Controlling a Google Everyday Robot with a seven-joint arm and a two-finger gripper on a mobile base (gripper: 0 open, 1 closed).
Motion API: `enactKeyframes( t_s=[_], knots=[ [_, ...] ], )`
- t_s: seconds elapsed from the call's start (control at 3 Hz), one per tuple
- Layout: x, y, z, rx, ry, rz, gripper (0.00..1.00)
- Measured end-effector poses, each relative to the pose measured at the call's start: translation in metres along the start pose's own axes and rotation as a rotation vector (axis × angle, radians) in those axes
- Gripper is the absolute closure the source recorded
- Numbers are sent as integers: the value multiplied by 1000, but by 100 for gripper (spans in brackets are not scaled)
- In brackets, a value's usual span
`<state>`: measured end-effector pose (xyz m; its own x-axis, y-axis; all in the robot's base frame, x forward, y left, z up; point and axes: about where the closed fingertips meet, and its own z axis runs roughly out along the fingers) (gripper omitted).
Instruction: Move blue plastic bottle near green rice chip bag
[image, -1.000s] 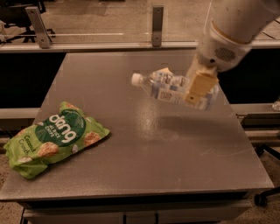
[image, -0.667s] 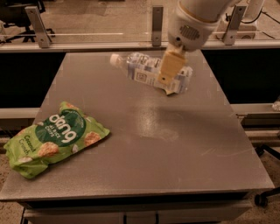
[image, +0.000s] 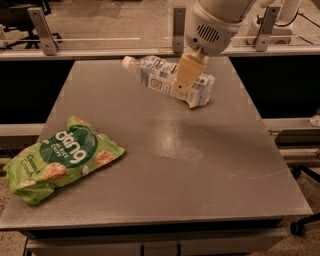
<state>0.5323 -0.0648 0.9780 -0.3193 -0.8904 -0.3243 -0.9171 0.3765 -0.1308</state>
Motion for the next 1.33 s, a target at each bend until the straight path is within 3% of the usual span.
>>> enactKeyframes(
  t_s=[0.33,0.67,1.0,1.33],
  knots=[
    [-5,3,34,-32,94,37,100],
    [-8,7,115,-91,263,155,100],
    [-13,7,120,-80,256,232,100],
    [-15,6,121,-77,249,230,100]
  ],
)
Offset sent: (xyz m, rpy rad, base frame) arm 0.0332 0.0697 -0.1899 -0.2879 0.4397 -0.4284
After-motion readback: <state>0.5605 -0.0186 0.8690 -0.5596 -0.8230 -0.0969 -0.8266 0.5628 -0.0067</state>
